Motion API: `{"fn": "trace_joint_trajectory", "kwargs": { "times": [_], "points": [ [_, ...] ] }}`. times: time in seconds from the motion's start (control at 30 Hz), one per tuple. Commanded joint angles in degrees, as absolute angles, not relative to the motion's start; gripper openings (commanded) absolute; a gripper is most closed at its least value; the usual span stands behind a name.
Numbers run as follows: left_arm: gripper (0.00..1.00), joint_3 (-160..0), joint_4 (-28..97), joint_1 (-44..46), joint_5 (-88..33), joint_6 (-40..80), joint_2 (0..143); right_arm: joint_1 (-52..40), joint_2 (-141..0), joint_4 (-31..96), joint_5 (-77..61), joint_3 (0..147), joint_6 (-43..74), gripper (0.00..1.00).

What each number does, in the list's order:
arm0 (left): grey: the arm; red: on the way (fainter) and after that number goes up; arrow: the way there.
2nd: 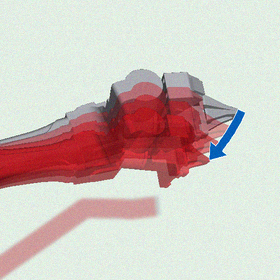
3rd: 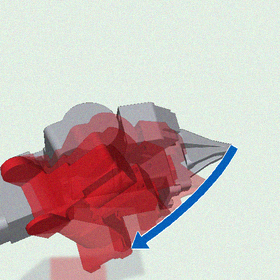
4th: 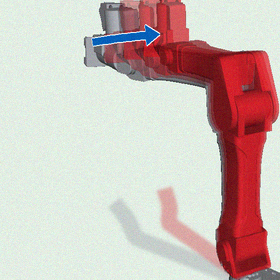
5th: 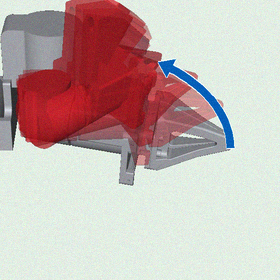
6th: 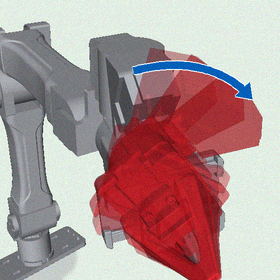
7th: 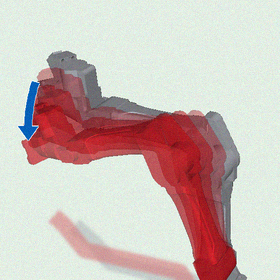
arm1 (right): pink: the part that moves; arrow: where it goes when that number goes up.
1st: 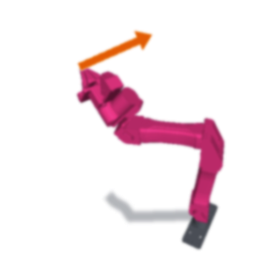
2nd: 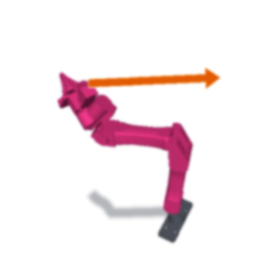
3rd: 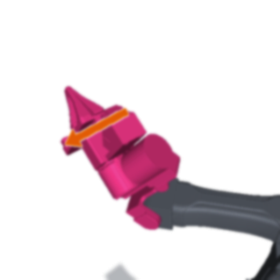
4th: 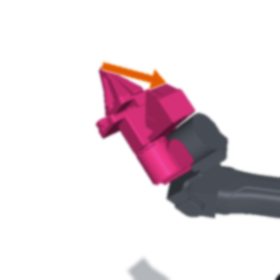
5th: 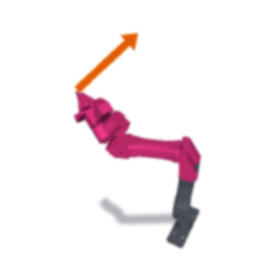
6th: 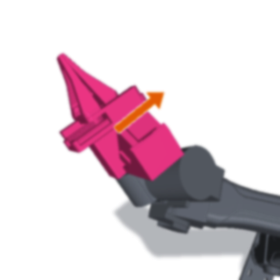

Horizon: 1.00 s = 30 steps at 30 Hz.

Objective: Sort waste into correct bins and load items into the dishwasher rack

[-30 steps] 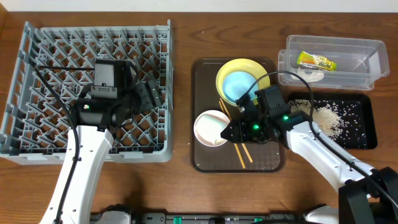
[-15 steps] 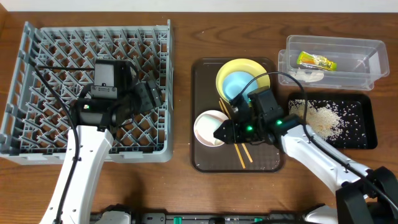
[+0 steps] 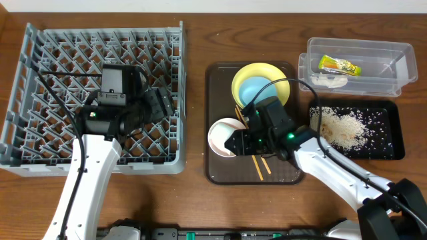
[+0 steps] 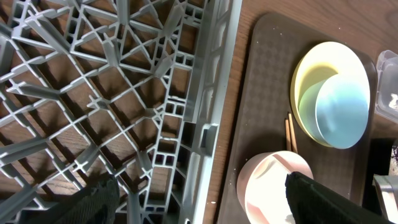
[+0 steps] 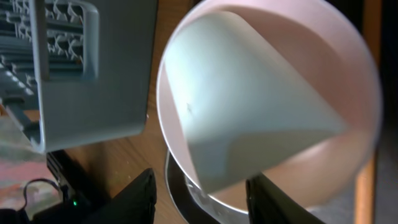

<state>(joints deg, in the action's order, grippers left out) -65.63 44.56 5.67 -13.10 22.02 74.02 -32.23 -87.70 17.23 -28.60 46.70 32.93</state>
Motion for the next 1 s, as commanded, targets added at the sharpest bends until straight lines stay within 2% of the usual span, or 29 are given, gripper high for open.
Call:
{"fn": "trace_joint_trajectory", "kwargs": {
  "times": [0.0, 0.47, 0.77, 0.97],
  "points": [
    [0.87, -66.24, 44.56, 5.48, -12.34, 20.99, 74.06, -34.17, -87.33, 15.42, -25.52, 46.26, 35.81, 0.43],
    [0.87, -66.24, 44.56, 5.48, -12.34, 20.99, 74.06, -35.44, -89.32, 12.62, -23.83, 46.24, 36.80, 0.37],
    [0.87, -66.24, 44.60, 5.48, -12.34, 20.99, 74.06, -35.44, -93.03, 8.23, -25.08, 46.24, 38.59, 0.23],
    [0.87, -66.24, 44.58, 5.48, -12.34, 20.99, 74.06, -35.42, -93.01, 8.03, -25.15, 46.26, 38.52, 0.04]
  ]
}}
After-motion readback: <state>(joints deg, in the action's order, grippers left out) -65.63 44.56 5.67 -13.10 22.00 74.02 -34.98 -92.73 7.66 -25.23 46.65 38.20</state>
